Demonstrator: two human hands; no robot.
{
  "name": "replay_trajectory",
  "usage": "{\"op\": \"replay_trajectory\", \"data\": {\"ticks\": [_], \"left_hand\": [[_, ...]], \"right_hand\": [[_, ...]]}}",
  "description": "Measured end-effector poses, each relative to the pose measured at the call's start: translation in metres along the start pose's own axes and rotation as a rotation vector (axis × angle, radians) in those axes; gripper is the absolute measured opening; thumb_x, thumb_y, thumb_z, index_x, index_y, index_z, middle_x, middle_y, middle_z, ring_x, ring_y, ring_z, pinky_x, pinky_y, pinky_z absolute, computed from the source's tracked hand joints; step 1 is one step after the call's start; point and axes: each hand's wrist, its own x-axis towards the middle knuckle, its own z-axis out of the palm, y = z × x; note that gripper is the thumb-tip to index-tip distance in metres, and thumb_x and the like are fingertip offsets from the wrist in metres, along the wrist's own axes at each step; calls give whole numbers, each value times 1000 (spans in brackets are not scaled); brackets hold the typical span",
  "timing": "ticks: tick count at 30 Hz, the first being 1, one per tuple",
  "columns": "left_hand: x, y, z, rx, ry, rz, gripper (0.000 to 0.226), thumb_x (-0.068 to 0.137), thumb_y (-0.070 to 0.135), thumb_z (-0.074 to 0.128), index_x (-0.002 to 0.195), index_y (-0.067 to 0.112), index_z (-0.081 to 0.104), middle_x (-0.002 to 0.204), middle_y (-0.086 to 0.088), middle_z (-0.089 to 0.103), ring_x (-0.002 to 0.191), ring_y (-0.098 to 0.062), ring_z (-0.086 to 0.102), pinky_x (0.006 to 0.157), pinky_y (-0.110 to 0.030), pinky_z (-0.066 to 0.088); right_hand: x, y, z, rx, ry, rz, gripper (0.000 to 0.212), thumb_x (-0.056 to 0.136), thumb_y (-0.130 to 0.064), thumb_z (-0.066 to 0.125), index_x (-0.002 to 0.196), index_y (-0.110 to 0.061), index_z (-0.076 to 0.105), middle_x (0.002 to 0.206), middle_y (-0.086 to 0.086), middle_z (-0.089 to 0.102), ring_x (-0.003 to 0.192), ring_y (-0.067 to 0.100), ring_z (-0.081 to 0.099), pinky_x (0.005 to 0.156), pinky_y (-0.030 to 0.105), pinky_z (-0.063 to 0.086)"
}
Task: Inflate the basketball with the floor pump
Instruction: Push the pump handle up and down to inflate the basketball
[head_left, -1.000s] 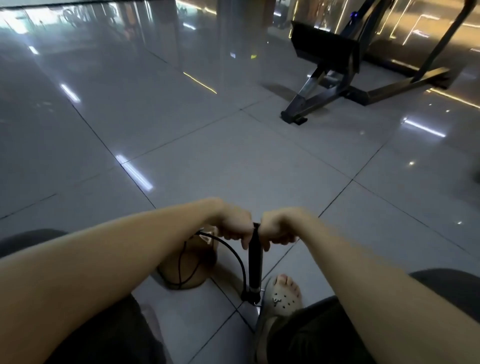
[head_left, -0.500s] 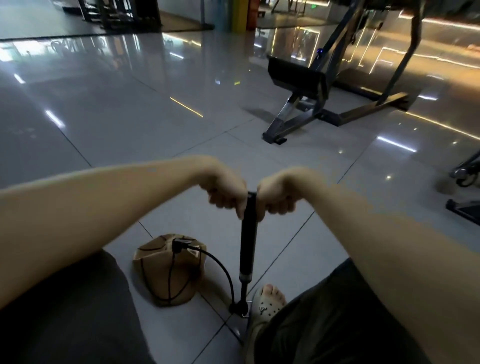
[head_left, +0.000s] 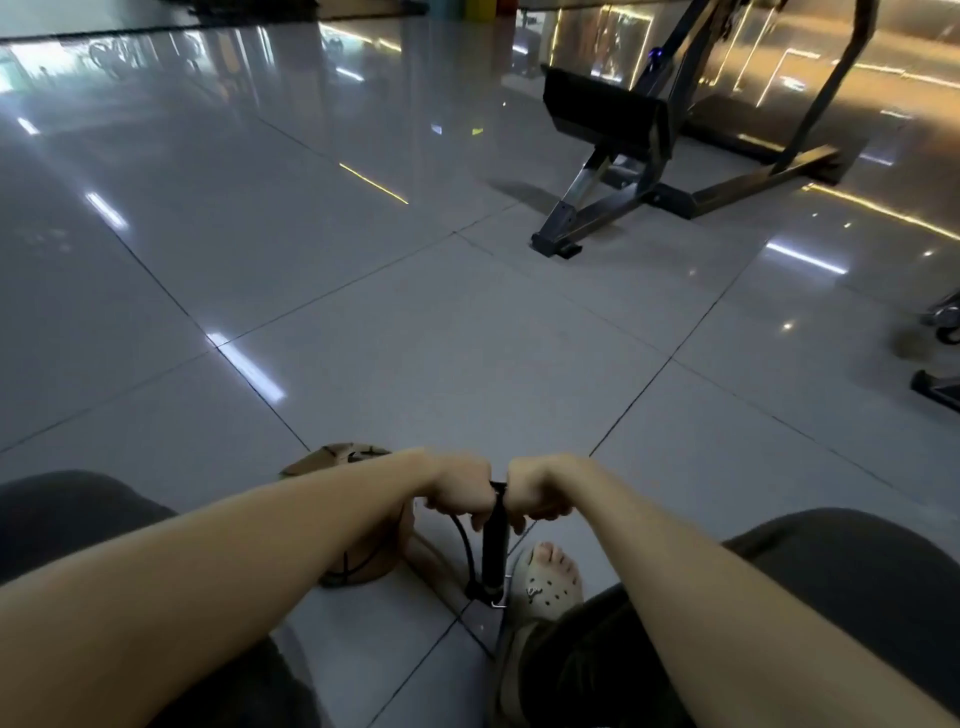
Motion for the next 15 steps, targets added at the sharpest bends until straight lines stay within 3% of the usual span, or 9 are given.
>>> {"op": "replay_trajectory", "data": {"ticks": [4, 8, 12, 15], "left_hand": [[-13, 13, 8, 1, -34, -8, 21, 83, 14, 72, 66, 11, 60, 57, -6, 47, 46, -22, 38, 47, -26, 34], [-58, 27, -50, -10, -11, 7, 23, 85, 16, 75, 70, 11, 58, 58, -4, 45, 46, -19, 36, 46, -25, 30], [-114, 42, -137, -115, -25, 58, 28, 89, 16, 71, 69, 18, 52, 58, 2, 34, 50, -16, 27, 50, -29, 20], [-112, 41, -151, -89, -31, 42, 29, 89, 14, 70, 69, 19, 50, 58, 2, 32, 51, -16, 25, 51, -30, 17]], "right_hand": [[-16, 2, 11, -16, 4, 35, 19, 87, -13, 70, 73, -9, 57, 64, 7, 48, 51, 20, 40, 48, 29, 35], [-57, -10, -47, -5, -42, 32, 16, 87, -20, 72, 85, -9, 60, 62, 4, 40, 48, 19, 31, 49, 29, 27], [-117, -24, -128, 98, -2, -36, 32, 86, -10, 68, 66, -17, 44, 58, 0, 28, 49, 16, 20, 50, 27, 16], [-118, -25, -139, 99, -15, -42, 37, 86, -8, 66, 63, -20, 40, 58, 0, 25, 51, 17, 17, 52, 28, 14]]}}
